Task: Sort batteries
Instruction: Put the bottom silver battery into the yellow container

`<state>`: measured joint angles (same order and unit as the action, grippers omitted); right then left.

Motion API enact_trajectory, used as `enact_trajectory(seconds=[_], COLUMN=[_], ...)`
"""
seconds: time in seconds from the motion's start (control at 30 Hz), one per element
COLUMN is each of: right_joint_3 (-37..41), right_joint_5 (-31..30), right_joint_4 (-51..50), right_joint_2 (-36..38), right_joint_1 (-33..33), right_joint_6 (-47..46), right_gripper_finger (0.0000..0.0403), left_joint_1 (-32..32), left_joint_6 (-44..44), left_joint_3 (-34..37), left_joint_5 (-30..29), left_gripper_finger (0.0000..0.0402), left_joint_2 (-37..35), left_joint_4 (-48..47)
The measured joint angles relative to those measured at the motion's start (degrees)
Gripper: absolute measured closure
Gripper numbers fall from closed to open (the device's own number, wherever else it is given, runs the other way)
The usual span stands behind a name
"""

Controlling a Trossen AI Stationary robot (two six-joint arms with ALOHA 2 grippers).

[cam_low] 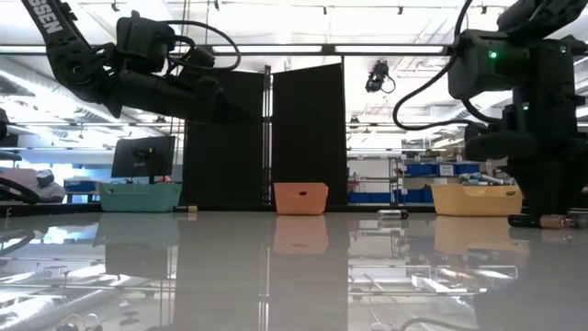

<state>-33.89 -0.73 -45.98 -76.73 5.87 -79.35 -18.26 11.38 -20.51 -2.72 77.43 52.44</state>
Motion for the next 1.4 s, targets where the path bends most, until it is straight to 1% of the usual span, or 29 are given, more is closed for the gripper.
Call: enact_trajectory(seconds=[0.1,0.13,0.27,0.37,0.47,0.6,0.77,0.83,0.93,1.07,1.17,1.27,1.4], right_joint_3=[0.0,0.0,-0.2,-1.9,-5.3,-12.6,-23.0,-26.2,-29.0,-29.1,-27.6,-25.0,-20.9], right_joint_5=[-0.5,-0.7,-0.9,-1.4,-2.4,-6.4,-14.1,-16.8,-19.0,-20.8,-21.0,-20.8,-20.4], right_joint_4=[0.0,0.0,0.0,-0.3,-1.2,-7.4,-17.1,-18.4,-18.1,-17.8,-15.6,-11.7,-7.0], right_joint_2=[0.1,0.1,0.1,-0.1,-0.1,-0.1,-0.1,0.0,0.0,0.0,0.0,0.0,0.0], right_joint_1=[0.0,0.0,-0.2,-1.2,-2.8,-6.7,-15.4,-19.9,-27.5,-37.4,-43.6,-47.8,-51.0], right_joint_6=[1.8,2.5,4.5,6.9,11.2,18.2,28.4,33.4,41.3,49.0,53.0,55.8,57.4], right_gripper_finger=[0.0341,0.0346,0.0346,0.0346,0.0343,0.0343,0.0344,0.0341,0.0342,0.0343,0.0341,0.0341,0.0341], left_joint_1=[0.0,0.0,0.0,0.0,0.0,0.0,0.0,0.0,0.0,0.0,0.0,0.0,0.0], left_joint_6=[0.1,0.2,0.2,0.2,0.2,0.0,0.0,0.0,0.0,0.0,-0.1,-0.1,-0.1], left_joint_3=[0.0,0.0,0.0,0.0,0.0,0.0,0.0,0.0,0.0,0.0,0.0,0.0,0.0], left_joint_5=[0.0,0.0,0.0,0.0,0.0,0.0,0.0,0.0,0.0,0.0,0.0,0.0,0.0], left_gripper_finger=[0.0351,0.0351,0.0351,0.0351,0.0351,0.0351,0.0351,0.0351,0.0351,0.0351,0.0351,0.0351,0.0351], left_joint_2=[0.0,0.0,0.0,0.0,0.0,0.0,0.0,0.0,0.0,0.0,0.0,0.0,0.0], left_joint_4=[0.0,0.0,0.0,0.0,0.1,0.3,0.4,0.4,0.4,0.4,0.4,0.4,0.4])
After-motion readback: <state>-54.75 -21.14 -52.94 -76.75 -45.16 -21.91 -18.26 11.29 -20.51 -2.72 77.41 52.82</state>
